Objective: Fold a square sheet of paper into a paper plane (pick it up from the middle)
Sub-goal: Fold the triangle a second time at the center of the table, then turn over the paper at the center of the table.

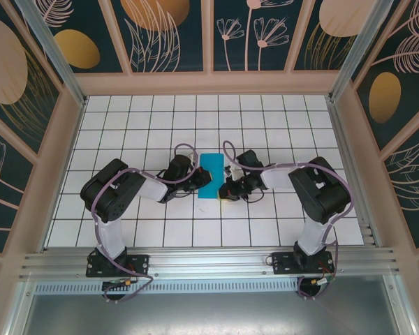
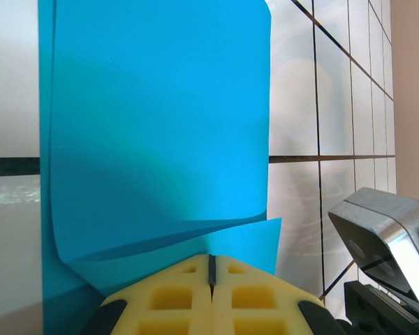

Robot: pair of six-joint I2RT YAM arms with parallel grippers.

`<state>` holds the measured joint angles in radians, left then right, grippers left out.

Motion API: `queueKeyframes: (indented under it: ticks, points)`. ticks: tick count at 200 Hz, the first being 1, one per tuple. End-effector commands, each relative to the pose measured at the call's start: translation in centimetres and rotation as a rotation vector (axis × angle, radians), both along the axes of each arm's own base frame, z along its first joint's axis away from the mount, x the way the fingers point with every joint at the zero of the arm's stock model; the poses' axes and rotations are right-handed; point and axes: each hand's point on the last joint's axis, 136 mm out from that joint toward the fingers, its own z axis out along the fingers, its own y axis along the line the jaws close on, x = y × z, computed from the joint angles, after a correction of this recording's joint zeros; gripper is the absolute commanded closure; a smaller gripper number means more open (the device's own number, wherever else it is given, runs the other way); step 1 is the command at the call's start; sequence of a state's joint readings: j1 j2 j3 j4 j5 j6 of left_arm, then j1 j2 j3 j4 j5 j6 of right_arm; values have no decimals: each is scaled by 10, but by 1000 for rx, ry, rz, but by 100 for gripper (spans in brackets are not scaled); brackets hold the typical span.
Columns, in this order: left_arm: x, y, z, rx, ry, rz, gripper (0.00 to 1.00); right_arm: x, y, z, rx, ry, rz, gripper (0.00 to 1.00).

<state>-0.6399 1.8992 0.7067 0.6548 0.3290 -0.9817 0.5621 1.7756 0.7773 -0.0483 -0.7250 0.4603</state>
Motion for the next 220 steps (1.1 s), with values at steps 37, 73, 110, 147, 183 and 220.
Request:
queueKeyframes:
  ticks: [37,73,110,147,183,220]
  points:
    - [-9,7,-3,24,20,-12,91,-3,-7,28,25,-37,-26,89]
    - [2,-1,61,-47,-98,-18,80,60,-26,52,-48,-242,-190,70]
    - [8,30,73,87,-131,101,76,86,-18,52,-7,-258,-217,56]
    - [4,24,55,83,-84,64,76,94,-7,46,16,-233,-198,53]
    - [5,19,47,84,-63,48,76,90,-3,38,3,-215,-170,52]
    - [4,18,30,114,-26,37,76,88,-4,34,-20,-215,-172,52]
